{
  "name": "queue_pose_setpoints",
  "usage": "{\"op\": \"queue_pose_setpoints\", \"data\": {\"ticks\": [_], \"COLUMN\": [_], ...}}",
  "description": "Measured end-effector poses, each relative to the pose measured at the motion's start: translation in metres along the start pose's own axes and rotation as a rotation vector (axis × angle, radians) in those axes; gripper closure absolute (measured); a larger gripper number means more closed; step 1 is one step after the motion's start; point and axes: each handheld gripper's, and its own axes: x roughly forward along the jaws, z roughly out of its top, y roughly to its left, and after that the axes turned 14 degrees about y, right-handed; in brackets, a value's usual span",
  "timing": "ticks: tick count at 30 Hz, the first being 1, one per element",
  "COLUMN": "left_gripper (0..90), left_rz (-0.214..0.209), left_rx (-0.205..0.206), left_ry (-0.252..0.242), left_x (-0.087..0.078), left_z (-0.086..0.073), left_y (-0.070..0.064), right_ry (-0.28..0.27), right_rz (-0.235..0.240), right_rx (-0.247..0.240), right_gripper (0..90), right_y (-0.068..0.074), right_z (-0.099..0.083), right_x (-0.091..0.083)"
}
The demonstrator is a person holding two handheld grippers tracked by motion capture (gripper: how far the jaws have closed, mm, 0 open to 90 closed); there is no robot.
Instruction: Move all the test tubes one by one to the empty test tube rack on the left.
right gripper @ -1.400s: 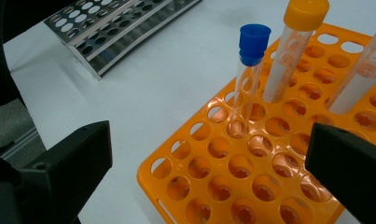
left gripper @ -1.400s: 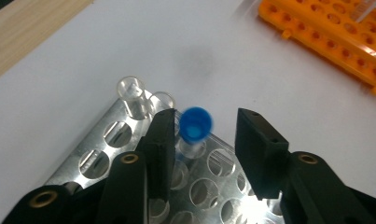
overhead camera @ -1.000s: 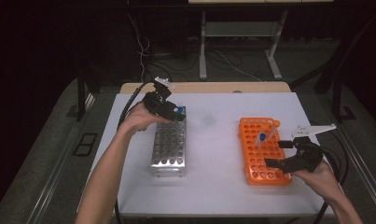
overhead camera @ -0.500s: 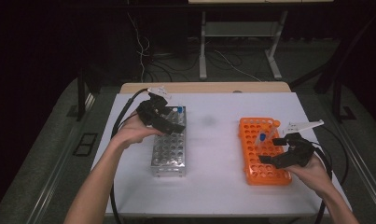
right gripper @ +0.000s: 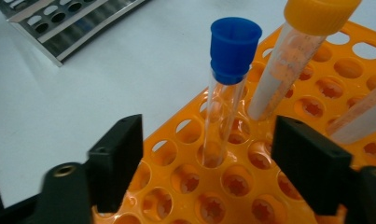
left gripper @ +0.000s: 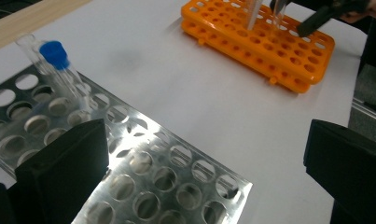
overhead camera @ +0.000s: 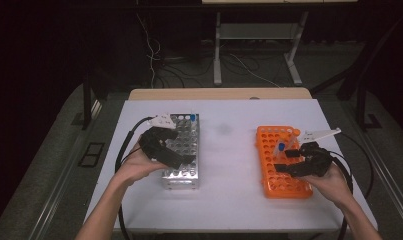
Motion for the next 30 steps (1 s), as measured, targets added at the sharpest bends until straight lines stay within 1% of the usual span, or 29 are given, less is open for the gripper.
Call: {"op": "queue_pose_setpoints", "data": {"ticks": [2,5,7,9,13,15,16,18,19,23,26,30], "left_gripper": [0.0,0.0,0.0,0.0,0.0,0.0,0.0,0.0,0.0,0.0,0.0,0.0], "left_rz": [0.004,-0.006,-0.009,-0.016,-0.024,-0.030,-0.033,-0.038,-0.037,-0.039,-0.040,-0.036], "left_rx": [0.002,-0.002,0.005,0.004,0.019,0.023,0.026,0.030,0.035,0.032,0.031,0.032], "left_ry": [-0.004,-0.024,-0.030,-0.038,-0.033,-0.035,-0.033,-0.028,-0.021,-0.018,-0.017,-0.018], "left_x": [0.001,0.001,0.002,0.003,0.006,0.008,0.009,0.010,0.011,0.011,0.010,0.010], "left_z": [-0.006,-0.014,-0.019,-0.024,-0.030,-0.033,-0.034,-0.036,-0.037,-0.040,-0.041,-0.041], "left_y": [-0.004,-0.011,-0.016,-0.020,-0.029,-0.032,-0.034,-0.037,-0.038,-0.040,-0.040,-0.040], "right_ry": [0.000,0.002,0.009,0.017,0.027,0.025,0.025,0.023,0.023,0.012,-0.002,-0.014], "right_rz": [-0.008,-0.016,-0.020,-0.026,-0.037,-0.046,-0.043,-0.035,-0.039,-0.046,-0.047,-0.056], "right_rx": [0.001,-0.002,-0.002,-0.001,-0.002,0.001,0.003,0.004,0.000,-0.010,-0.009,-0.024], "right_gripper": [31.4,39.2,44.4,49.3,62.1,70.7,74.6,75.6,75.8,76.3,76.3,76.4], "right_y": [-0.001,-0.002,-0.002,-0.002,-0.002,-0.002,-0.002,-0.002,-0.002,-0.001,0.000,0.002], "right_z": [0.001,0.002,0.003,0.003,0.004,0.004,0.004,0.004,0.004,0.005,0.005,0.008], "right_x": [0.001,0.004,0.006,0.008,0.012,0.014,0.014,0.015,0.015,0.013,0.009,0.001]}}
